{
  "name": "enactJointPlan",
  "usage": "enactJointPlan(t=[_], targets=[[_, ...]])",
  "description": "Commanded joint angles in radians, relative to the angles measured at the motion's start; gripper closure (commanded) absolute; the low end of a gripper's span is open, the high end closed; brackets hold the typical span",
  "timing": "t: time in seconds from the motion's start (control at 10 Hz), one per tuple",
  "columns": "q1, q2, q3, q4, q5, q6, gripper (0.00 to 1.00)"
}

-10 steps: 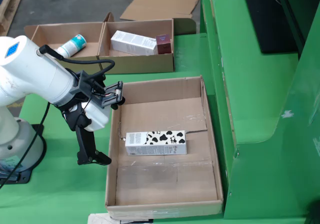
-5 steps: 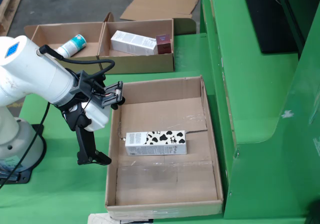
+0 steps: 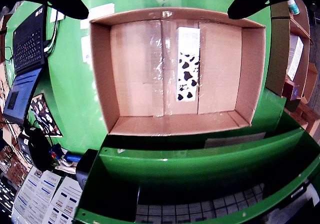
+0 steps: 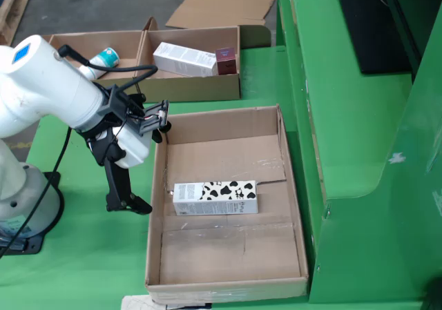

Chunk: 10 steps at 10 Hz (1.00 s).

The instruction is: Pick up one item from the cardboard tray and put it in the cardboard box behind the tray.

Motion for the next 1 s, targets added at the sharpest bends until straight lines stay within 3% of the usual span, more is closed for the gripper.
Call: enactJointPlan(t=[0.0,0.2,0.3,0.4,0.6,0.8,0.9], targets=[[0.187,0.102,-0.052,0.006,-0.072,0.112,0.0],[0.435,0.172,-0.094,-0.063,-0.19,0.29,0.0],[0.507,0.187,-0.102,-0.087,-0.218,0.352,0.0],[0.507,0.187,-0.102,-0.087,-0.218,0.352,0.0],[0.651,0.176,-0.074,-0.143,-0.283,0.491,0.0],[0.675,0.13,-0.03,-0.164,-0.321,0.536,0.0],[0.648,0.089,-0.006,-0.139,-0.298,0.502,0.0]])
